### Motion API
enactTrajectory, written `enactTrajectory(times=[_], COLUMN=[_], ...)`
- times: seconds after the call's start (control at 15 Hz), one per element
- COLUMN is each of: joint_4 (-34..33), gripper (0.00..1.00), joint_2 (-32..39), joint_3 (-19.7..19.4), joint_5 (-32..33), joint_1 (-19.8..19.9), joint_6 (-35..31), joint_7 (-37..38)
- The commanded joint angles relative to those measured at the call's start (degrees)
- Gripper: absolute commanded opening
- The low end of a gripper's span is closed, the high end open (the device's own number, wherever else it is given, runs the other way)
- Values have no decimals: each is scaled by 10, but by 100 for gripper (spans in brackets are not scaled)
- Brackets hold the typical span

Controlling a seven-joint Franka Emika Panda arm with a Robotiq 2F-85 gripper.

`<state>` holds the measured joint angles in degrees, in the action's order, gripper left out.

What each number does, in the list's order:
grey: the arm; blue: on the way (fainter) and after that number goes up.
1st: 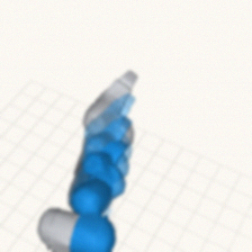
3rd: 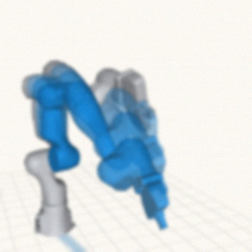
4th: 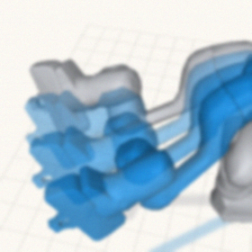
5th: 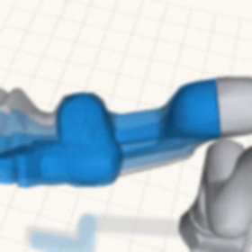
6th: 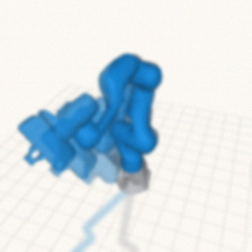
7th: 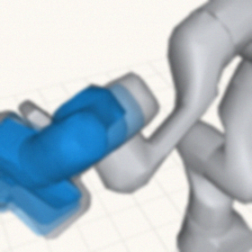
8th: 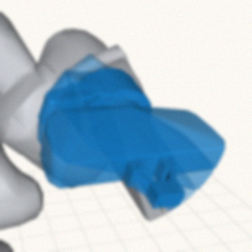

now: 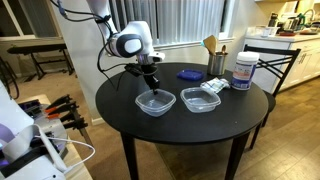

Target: Pick up the plastic bowl on the left and put it inside the plastic bowl on he right

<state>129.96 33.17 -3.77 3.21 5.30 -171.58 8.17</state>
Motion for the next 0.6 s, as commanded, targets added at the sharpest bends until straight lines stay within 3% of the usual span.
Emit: enactTrajectory(times=[0.0,0.27,0.53], joint_4=[5,9,26], gripper=[2,2,4], joint_2=[-1,-14,-54], joint_3=[10,2,-43], joint_5=[-22,-22,-14], joint_1=[11,3,-37], joint_6=[-18,-4,18], joint_7=[-30,-23,3])
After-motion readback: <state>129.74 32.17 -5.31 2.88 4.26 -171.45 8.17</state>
